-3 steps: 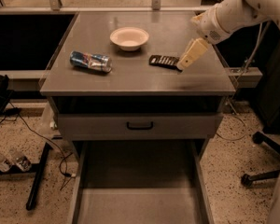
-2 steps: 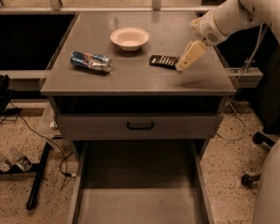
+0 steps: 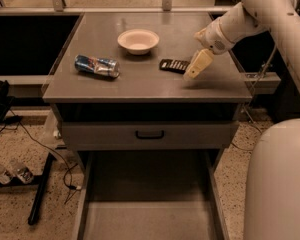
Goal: Place rxbar chocolate into middle drawer
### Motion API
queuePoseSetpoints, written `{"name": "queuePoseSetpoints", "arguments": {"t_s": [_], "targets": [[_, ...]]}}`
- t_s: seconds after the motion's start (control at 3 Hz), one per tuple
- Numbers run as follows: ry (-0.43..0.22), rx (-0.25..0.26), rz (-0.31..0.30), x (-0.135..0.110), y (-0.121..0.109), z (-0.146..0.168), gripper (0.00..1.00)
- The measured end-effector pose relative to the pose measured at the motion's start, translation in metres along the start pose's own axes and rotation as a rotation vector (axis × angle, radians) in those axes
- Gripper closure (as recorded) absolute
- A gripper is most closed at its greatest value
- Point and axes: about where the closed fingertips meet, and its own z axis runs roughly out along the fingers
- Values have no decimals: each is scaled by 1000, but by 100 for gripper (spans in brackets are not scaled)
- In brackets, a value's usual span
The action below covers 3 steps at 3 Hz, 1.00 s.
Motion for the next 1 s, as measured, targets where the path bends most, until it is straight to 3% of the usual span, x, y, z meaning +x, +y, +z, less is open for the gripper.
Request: {"name": "queuePoseSetpoints", "arguments": {"t_s": [0.67,1.0], "targets": [[9,-92,18,4,3,29,0],[8,-92,17,3,3,29,19]]}}
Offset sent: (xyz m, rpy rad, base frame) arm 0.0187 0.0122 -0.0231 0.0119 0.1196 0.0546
